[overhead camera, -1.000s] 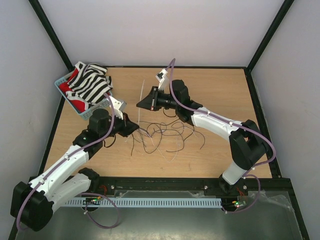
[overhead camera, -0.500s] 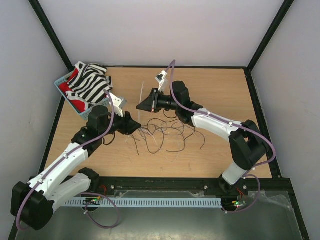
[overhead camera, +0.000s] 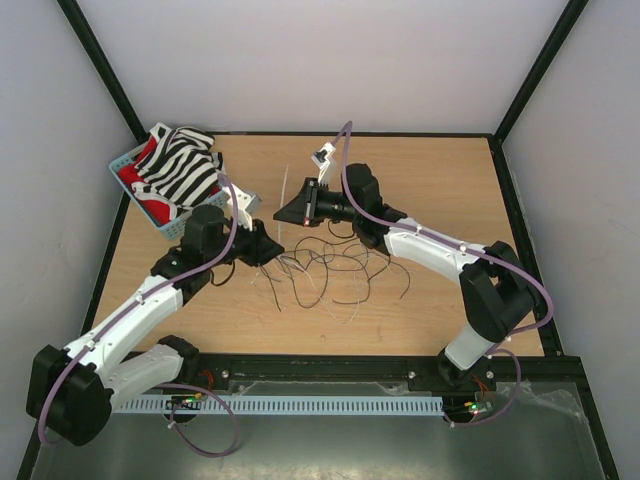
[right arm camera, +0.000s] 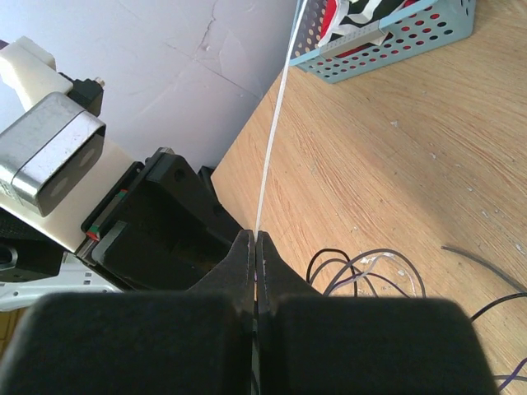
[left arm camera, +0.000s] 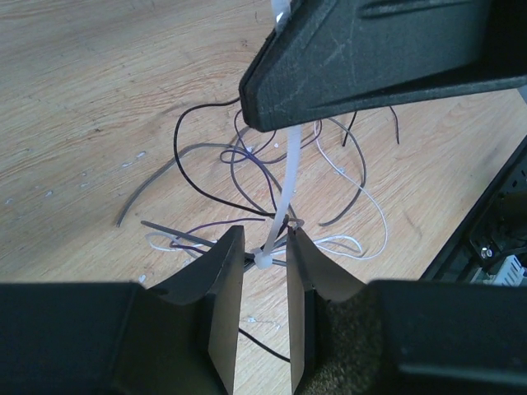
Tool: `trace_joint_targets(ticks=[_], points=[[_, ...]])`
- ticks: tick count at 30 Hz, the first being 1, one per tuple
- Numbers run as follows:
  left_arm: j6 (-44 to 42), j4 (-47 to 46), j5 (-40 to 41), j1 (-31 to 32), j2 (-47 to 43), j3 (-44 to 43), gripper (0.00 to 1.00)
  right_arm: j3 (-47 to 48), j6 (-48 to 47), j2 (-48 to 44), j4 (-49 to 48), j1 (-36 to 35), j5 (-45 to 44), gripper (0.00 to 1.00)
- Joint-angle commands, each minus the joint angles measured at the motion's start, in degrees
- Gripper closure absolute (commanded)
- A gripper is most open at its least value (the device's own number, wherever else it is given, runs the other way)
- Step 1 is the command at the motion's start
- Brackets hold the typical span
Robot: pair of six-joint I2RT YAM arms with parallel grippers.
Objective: Zip-tie the wires
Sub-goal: Adjust the cable at the center of the board.
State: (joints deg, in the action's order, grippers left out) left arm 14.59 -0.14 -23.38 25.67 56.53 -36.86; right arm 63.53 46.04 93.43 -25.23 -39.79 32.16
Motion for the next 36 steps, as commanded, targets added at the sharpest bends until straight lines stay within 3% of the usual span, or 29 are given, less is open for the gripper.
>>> trace_joint_targets(ticks=[1,9,13,24,36], points=[[0.1,-2.7,-1.2,-0.3,0.8,0.0,0.72,-0.5,0.7,-2.8,-2.4,0.0,0.3,1.0],[0.8,-5.0,-1.5,0.0,2.8,1.9,0.74,-0.6,0.9,-3.2,-2.7,0.0,-0.6,1.0],[1.3,-6.1,-1.2,0.0,2.6,2.9,0.84,-0.5,0.9,-3.2,-2.7,0.0,-0.7,1.0],[3.5,-7.8,-0.7,0.8,2.2,6.4,0.95,2.0,0.0,-2.9,-1.8,0.0,-1.5,1.0],[5.9,-10.0,1.3,2.8,1.8,10.9,0.96,4.5,-0.9,-2.3,-0.4,0.0,-1.8,1.0]])
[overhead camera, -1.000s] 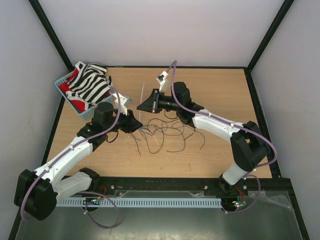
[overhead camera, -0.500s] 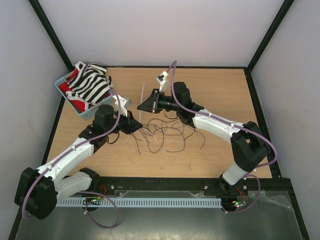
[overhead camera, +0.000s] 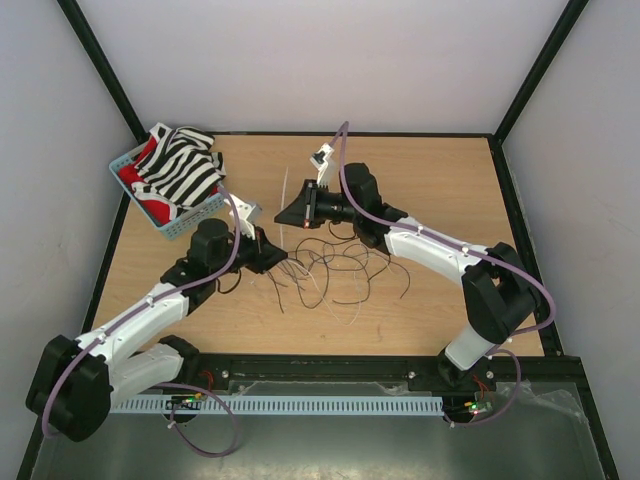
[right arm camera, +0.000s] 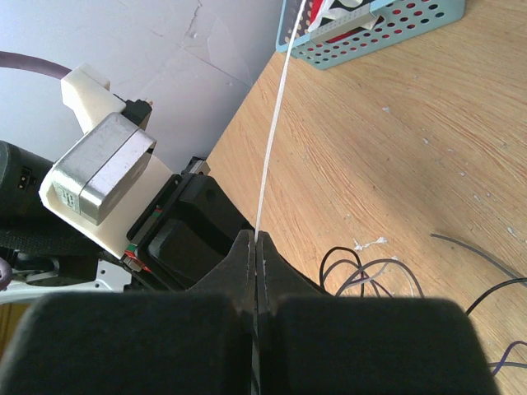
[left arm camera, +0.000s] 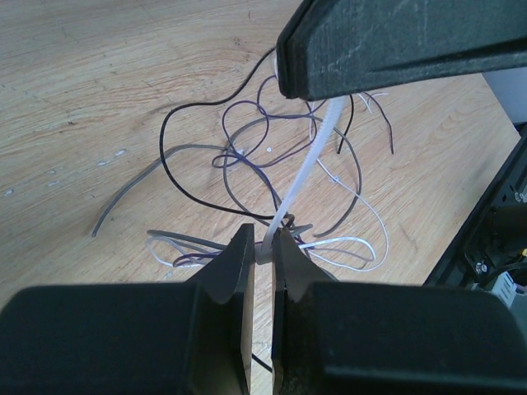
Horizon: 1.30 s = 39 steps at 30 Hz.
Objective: Zip-tie the wires
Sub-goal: Adjust the cable at the center of the board.
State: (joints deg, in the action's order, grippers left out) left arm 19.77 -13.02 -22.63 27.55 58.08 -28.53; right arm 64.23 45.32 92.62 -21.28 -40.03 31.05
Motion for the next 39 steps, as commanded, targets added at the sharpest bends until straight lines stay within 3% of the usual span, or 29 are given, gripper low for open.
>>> trace_joint_targets(ticks=[1,7,14,20,24,30,39], points=[[0.7,2.8,0.6,0.9,0.3,2.6,0.97,3.6,-0.3,-1.5,-4.3,0.2,-0.6,1.0],[0.8,5.8,3.3,0.6,-2.0,-0.5,1.0,1.6,-3.8,-2.9,-4.0,1.4,2.2,0.98],[-1.3,18.9,7.2,-0.2,-4.9,-8.2,1.0,-7.3,-5.7,-8.8,-14.6,6.3,8.6,0.38],[-1.6,28.9,10.5,-1.2,-6.7,-14.3,1.0,-20.9,-10.2,-14.3,-30.9,9.5,9.8,0.0],[-1.8,33.1,11.0,-1.3,-6.8,-17.3,1.0,-27.9,-19.2,-16.2,-39.7,8.7,11.9,0.01],[-0.1,33.2,10.4,-1.4,-6.7,-18.4,1.0,-30.3,-42.2,-20.3,-32.5,-1.1,6.7,0.01],[1.7,33.7,9.4,-1.3,-6.5,-20.9,1.0,-28.4,-52.2,-14.1,-31.5,-13.1,-11.2,0.01]])
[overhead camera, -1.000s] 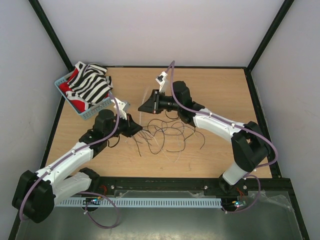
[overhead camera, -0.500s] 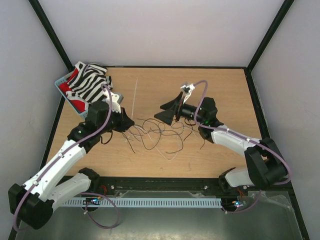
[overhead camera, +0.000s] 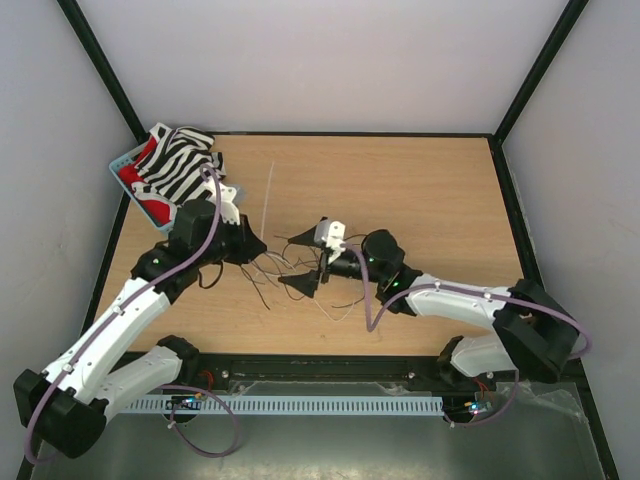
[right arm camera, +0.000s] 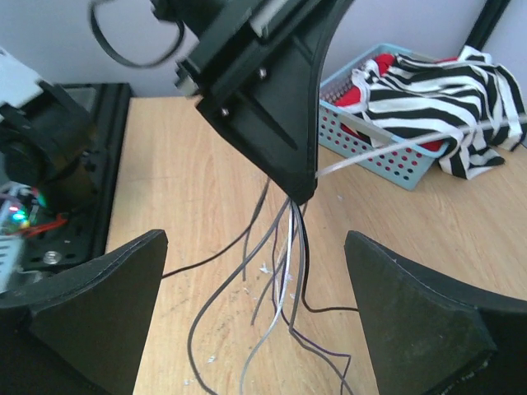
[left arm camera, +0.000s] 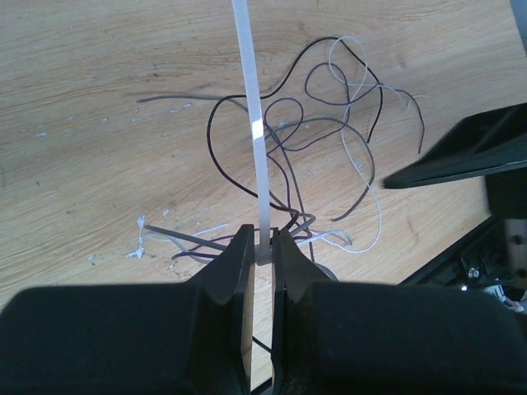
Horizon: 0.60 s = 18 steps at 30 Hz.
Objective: Zip-tie the wires
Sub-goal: Adjust the cable at the center of the board.
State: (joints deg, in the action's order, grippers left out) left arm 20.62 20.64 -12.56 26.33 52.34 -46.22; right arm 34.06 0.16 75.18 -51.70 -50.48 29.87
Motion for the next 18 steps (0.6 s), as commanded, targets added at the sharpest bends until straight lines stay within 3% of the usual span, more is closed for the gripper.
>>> trace_joint_targets(ticks=[1,7,18], points=[[0.7,0.2,-0.7,-0.1,-1.0,-3.4,1.0,2.0,-7.0,4.7,-2.0,-3.1,-11.3,0.01],[0.9,1.0,-1.6,-0.1,-2.9,-3.8,1.0,7.0,-9.7,12.5,-1.2,-7.0,-17.0,0.01],[-0.6,5.5,-0.7,-0.3,-6.1,-6.0,1.0,9.5,-7.4,24.5,-16.5,-7.5,-36.4,0.02]])
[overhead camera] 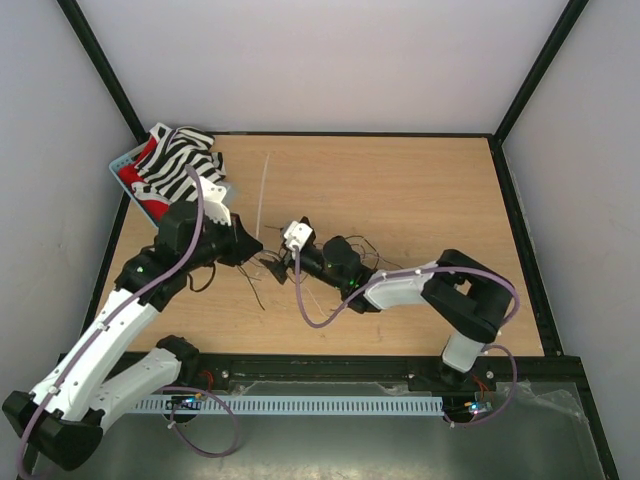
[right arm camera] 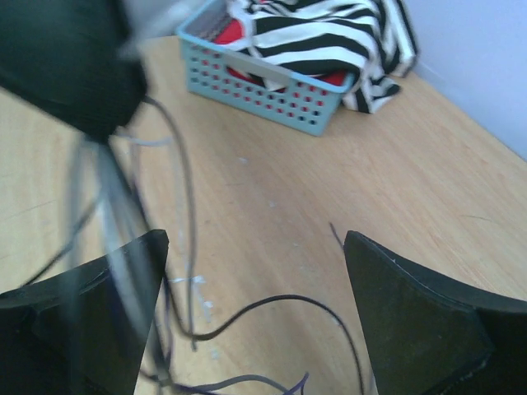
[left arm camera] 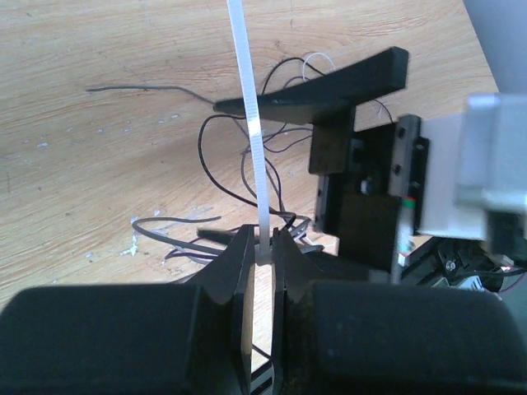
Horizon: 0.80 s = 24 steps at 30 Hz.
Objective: Zip-tie the wires
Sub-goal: Adjust the cable at the center of the board.
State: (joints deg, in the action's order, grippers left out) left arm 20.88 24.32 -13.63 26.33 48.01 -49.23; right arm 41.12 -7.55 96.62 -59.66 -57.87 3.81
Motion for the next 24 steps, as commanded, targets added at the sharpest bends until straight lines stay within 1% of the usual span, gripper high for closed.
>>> trace_joint_targets(ticks=[1,7,12,17,21,24], points=[[-0.8,2.5,0.7,-0.4,-2.0,-3.2,1.0,2.5,0.4,4.1,-9.7,0.0,-12.6,0.02],[0.4,6.7,4.1,-0.6,-4.7,-2.9,1.0,4.1,-0.1,9.8,-16.7,0.1,-25.1,0.0],[1.8,9.5,4.3,-1.5,-7.0,-2.9,1.0,7.1,1.2,16.3,-20.7,1.9,-30.8,0.01],[1.8,12.6,5.5,-3.3,-9.2,-3.1,1.0,7.1,4.4,18.2,-23.1,6.1,-33.0,0.01],[2.2,13.5,3.8,-5.4,-9.5,-3.3,1.0,6.0,4.2,17.1,-23.9,9.4,-33.7,0.01],[2.4,13.9,3.1,-6.0,-9.1,-3.2,1.0,5.2,4.5,15.7,-23.0,12.2,-32.6,0.01]])
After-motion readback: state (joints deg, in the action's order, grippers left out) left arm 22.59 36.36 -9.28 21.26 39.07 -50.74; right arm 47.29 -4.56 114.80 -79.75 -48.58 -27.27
